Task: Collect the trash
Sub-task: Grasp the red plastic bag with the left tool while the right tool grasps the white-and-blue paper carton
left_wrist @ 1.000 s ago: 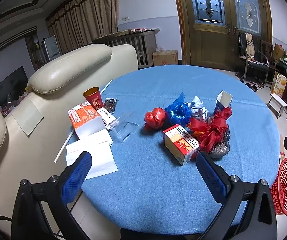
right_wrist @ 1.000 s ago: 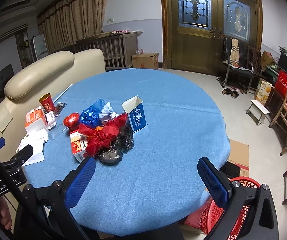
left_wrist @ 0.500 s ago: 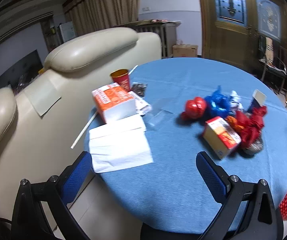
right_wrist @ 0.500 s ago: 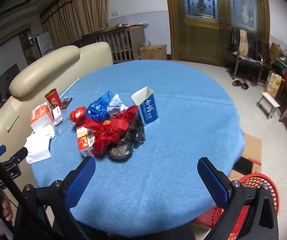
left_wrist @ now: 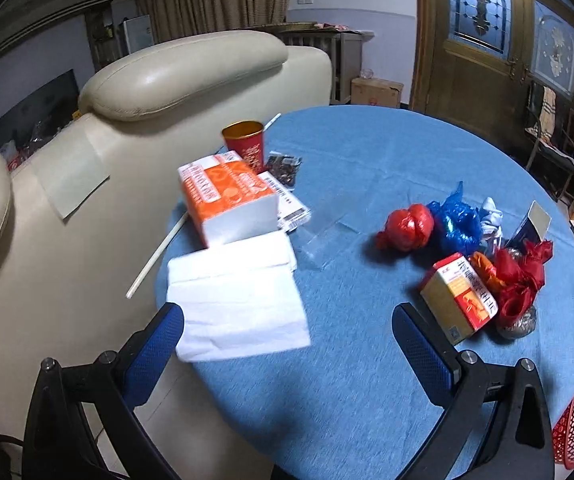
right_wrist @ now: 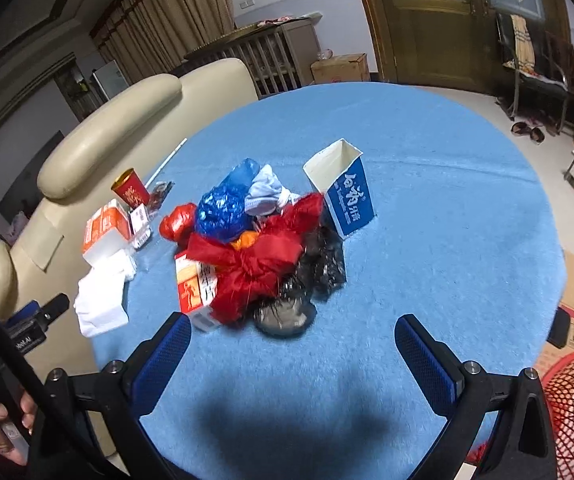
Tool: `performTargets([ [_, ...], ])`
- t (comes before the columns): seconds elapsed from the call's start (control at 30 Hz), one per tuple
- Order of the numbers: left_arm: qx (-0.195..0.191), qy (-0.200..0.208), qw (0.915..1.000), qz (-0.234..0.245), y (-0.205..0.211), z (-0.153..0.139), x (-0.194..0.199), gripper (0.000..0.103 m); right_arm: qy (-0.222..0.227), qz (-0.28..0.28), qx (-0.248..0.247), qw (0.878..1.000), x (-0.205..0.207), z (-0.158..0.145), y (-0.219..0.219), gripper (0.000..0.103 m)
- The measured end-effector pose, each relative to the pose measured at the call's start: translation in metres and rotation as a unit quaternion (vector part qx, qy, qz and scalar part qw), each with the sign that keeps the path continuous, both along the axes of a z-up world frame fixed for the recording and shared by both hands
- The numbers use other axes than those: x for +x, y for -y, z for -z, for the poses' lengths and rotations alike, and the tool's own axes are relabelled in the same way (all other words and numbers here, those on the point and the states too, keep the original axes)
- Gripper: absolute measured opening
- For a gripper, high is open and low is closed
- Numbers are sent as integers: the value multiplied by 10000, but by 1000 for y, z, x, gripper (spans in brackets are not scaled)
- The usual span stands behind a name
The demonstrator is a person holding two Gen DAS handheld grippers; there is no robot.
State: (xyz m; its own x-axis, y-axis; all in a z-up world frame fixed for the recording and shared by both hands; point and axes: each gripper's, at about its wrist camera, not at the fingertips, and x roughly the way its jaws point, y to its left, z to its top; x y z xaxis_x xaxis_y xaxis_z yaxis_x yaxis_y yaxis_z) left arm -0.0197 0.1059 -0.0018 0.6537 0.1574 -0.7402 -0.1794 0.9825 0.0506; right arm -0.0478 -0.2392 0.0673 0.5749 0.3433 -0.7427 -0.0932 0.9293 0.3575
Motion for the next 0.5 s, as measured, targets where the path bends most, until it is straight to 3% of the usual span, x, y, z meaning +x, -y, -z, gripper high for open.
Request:
performTargets([
  [0.23, -190, -94, 9992, 332, 19, -9, 47, 103, 127, 270, 179, 9994, 61, -8, 26, 103],
  [0.5, -258, -445, 9948, 873, 59, 11, 113, 101, -74, 149, -61, 9998, 118, 12, 19, 103],
])
